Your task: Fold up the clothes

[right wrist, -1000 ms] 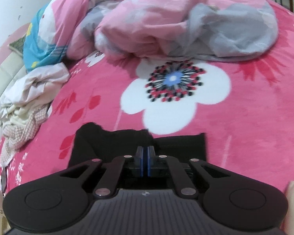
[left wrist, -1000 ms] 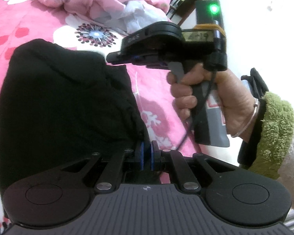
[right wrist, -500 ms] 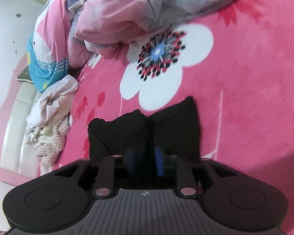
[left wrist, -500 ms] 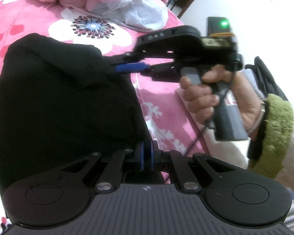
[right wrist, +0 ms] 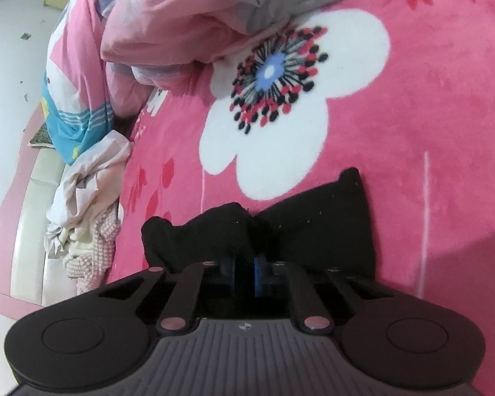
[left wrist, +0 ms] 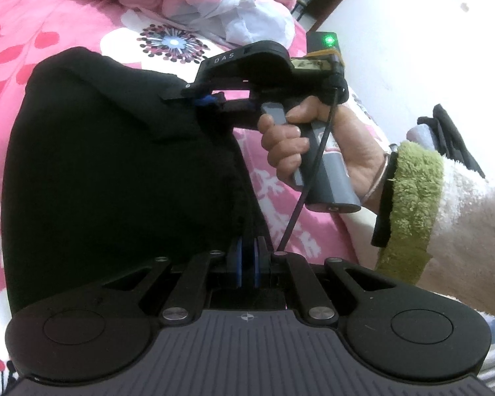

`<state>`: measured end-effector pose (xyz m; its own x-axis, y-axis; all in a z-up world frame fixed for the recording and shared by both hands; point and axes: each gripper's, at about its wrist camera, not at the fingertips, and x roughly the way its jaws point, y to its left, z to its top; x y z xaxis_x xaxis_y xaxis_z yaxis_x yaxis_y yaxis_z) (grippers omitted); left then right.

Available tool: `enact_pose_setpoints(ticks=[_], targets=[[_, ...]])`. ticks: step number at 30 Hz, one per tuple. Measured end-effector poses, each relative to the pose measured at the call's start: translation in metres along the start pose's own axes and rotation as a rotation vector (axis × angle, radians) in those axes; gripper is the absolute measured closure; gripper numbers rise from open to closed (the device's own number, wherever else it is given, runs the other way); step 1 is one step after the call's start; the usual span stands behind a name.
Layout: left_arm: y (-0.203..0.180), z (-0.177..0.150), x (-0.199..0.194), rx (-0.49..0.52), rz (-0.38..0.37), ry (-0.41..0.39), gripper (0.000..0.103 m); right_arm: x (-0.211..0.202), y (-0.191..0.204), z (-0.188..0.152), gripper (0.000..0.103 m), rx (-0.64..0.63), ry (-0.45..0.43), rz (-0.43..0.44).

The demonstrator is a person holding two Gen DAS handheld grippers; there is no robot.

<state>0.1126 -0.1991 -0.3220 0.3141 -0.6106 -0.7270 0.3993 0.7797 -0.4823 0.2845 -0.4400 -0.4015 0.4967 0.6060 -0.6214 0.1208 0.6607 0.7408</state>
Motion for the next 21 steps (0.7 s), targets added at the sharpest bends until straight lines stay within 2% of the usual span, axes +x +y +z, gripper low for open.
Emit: enact_pose_setpoints(ticks=[4, 7, 12, 21], targets=[[-0.006, 0.002, -0.003, 0.003, -0.021, 0.001, 0.098, -0.028, 0.02, -0.01, 0.096, -0.116, -0.082, 0.001], [-0.014, 0.003, 0.0, 0.022, -0.043, 0.015, 0.098, -0.047, 0.023, -0.014, 0.096, -0.163, -0.125, -0.03], [-0.021, 0.003, 0.016, 0.038, -0.058, 0.059, 0.098, -0.059, -0.004, -0.013, 0.096, -0.112, -0.139, -0.066], [-0.023, 0.009, 0.027, 0.085, -0.058, 0.111, 0.098, -0.064, -0.018, -0.014, 0.096, -0.088, -0.174, -0.037]])
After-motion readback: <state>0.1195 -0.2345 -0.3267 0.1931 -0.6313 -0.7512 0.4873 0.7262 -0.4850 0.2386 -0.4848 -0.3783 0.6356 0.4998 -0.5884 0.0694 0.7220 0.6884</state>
